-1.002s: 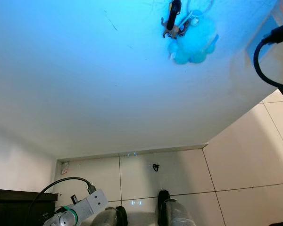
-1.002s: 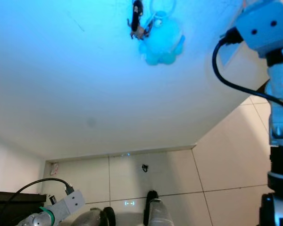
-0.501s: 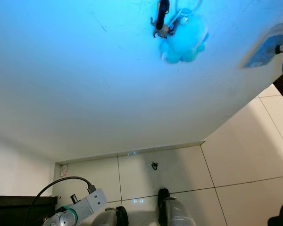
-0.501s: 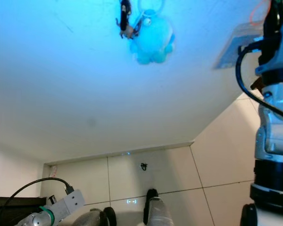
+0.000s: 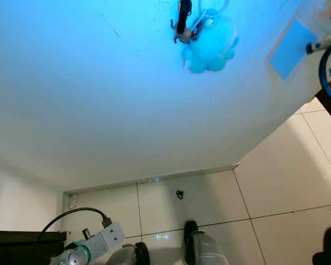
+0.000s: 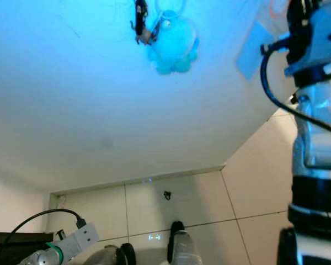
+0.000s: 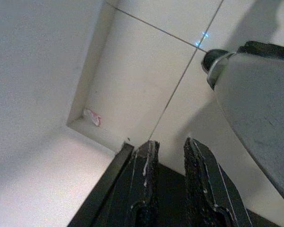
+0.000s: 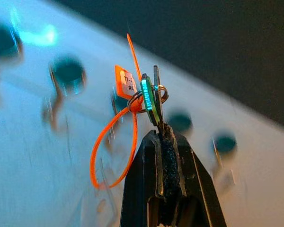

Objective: Hang keys on a hook

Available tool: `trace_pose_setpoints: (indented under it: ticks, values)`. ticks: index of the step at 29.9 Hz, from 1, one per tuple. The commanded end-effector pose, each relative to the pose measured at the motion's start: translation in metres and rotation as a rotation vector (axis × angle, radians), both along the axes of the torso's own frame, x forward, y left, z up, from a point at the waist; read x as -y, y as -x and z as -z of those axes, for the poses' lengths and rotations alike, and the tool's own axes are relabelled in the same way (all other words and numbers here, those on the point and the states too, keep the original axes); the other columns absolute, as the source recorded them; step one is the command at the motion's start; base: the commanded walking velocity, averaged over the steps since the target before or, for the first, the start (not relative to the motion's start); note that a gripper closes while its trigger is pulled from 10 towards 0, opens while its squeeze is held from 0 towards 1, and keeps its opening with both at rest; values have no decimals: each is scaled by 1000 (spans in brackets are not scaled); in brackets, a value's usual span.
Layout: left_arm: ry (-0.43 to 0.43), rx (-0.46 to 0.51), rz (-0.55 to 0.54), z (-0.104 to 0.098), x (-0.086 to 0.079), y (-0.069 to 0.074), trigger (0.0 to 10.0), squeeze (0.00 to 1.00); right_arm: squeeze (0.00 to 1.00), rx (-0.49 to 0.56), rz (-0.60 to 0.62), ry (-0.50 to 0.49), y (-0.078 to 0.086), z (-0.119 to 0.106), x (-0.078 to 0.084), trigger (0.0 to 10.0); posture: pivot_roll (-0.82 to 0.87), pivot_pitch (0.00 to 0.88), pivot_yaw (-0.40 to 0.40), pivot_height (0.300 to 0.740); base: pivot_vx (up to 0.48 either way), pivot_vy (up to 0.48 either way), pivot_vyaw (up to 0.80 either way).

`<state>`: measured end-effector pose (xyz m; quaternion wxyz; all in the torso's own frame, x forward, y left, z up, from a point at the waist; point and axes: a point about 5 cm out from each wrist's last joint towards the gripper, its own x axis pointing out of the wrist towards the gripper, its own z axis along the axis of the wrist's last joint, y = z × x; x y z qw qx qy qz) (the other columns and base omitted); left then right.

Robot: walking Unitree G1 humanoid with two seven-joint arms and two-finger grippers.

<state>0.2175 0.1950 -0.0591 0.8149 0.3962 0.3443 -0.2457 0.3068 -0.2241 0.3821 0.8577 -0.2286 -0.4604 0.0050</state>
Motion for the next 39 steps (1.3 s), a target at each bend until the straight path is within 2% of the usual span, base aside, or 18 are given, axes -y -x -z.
trace_pose_setpoints:
  ticks: [1, 7, 16, 18, 20, 25, 30, 34, 39]
  values:
    - [-18, -62, -8, 9, -5, 16, 10000, 0, 0, 13, -7, 4, -1, -3, -4, 10000, -164, 235, 104, 740, 0, 0, 0]
    - [-13, -62, -22, 10, -5, 17, 10000, 0, 0, 29, 14, 0, 0, -8, -3, 10000, -160, 232, 100, 740, 0, 0, 0]
    - [-18, -62, -5, 10, -5, 17, 10000, 0, 0, -34, 177, -6, -7, -4, 15, 10000, -173, 227, 103, 740, 0, 0, 0]
    - [-19, -62, -1, 10, -5, 18, 10000, 0, 0, -59, 260, -29, -11, 0, 25, 10000, -172, 226, 103, 740, 0, 0, 0]
    - [-19, -62, -1, 10, -5, 18, 10000, 0, 0, -59, 260, -29, -11, 0, 25, 10000, -172, 226, 103, 740, 0, 0, 0]
    - [-19, -62, -4, 11, -5, 19, 10000, 0, 0, -104, 343, -31, -17, 9, 37, 10000, -164, 227, 99, 740, 0, 0, 0]
    - [-17, -63, -11, 11, -5, 19, 10000, 0, 0, -125, 339, -30, -18, 18, 41, 10000, -162, 230, 98, 740, 0, 0, 0]
    - [-13, -65, -17, 11, -6, 20, 10000, 0, 0, -148, 257, -21, -14, 36, 37, 10000, -163, 240, 102, 740, 0, 0, 0]
    - [-15, -66, -14, 11, -6, 21, 10000, 0, 0, -171, 296, -12, -12, 46, 39, 10000, -165, 243, 106, 740, 0, 0, 0]
